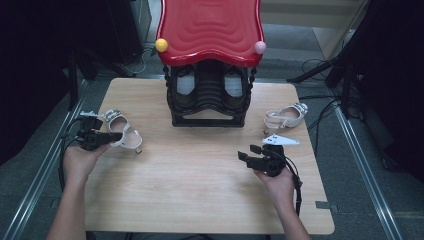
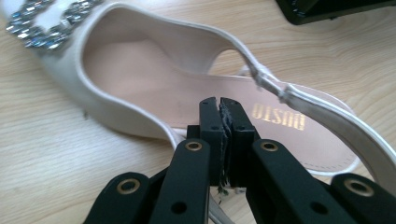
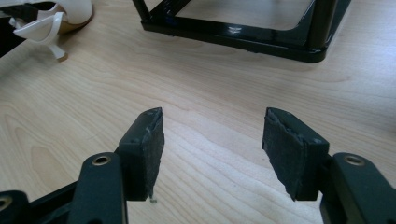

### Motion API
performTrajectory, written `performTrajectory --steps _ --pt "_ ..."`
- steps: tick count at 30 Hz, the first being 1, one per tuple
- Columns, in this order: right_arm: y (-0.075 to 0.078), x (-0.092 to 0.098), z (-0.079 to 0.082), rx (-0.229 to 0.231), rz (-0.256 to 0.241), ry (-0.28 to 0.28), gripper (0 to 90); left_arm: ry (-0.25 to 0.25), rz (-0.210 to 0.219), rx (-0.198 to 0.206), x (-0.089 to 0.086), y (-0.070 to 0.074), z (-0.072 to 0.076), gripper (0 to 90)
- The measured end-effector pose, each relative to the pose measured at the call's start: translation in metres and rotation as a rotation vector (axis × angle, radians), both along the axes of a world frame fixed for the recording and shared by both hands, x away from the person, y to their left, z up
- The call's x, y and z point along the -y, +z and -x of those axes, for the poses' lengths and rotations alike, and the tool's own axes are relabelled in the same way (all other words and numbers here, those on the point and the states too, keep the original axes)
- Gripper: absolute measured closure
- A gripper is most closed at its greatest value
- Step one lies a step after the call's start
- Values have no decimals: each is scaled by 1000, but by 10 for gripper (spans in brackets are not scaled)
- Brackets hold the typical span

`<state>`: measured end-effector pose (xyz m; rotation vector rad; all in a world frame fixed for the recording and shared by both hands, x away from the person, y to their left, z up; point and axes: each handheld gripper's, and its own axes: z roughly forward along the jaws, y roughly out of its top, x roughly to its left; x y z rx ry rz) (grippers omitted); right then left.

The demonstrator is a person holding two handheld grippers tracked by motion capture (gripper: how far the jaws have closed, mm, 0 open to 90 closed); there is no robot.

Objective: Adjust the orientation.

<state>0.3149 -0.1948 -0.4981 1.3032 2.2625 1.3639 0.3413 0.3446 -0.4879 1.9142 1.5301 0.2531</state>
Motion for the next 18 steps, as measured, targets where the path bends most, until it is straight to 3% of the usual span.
performTrajectory --steps 6,13,18 --pt "0 0 -1 8 -2 -12 386 27 -28 -15 -10 1 4 881" --pt "0 -1 -1 10 -1 -13 387 68 -87 1 -18 3 8 878" --pt "0 -2 -2 3 4 -8 388 52 -42 20 -16 8 9 830"
